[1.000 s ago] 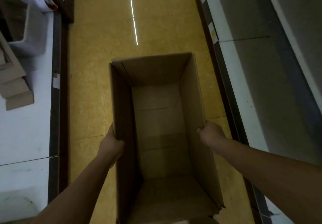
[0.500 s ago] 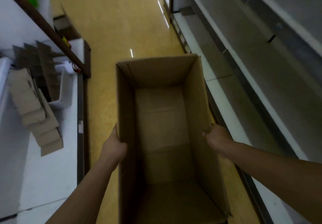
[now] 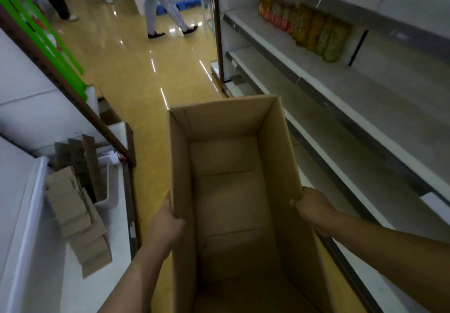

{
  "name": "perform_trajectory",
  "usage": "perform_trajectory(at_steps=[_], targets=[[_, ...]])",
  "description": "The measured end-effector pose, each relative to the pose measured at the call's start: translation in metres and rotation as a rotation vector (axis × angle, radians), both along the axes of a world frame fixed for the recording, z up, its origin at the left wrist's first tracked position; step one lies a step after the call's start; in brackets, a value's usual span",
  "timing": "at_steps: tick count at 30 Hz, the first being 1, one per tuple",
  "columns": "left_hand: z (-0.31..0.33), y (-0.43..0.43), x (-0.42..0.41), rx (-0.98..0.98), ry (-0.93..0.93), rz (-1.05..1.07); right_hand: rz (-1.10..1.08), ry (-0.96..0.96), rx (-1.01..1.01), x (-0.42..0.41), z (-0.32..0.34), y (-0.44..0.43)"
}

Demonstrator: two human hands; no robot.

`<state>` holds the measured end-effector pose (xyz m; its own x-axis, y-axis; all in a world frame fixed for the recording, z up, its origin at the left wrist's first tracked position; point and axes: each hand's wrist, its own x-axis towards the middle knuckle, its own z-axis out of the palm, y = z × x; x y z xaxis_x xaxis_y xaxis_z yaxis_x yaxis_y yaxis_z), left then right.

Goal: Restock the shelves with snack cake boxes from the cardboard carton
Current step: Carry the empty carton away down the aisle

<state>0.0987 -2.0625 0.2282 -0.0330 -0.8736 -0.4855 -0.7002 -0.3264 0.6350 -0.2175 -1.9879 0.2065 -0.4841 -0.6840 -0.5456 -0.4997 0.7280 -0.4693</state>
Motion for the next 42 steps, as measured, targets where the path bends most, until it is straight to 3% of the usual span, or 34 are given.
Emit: perform_trajectory(at_steps=[5, 16, 30, 42], targets=[[0.055, 0.018, 0.004, -0.014, 0.085, 0.007, 0.005, 0.011, -0.055, 0.006, 0.066, 0.023], [0.16, 0.048, 0.008, -0.029, -0.012, -0.047, -0.093, 0.011, -0.088, 0.03, 0.172, 0.095], [0.223, 0.097, -0.027, -0.126, -0.114, -0.281, -0.282, -0.083, -0.145, 0.019, 0.22, 0.2], [0.238, 0.178, -0.058, -0.18, -0.001, -0.374, -0.41, -0.051, -0.201, 0.013, 0.244, 0.328]])
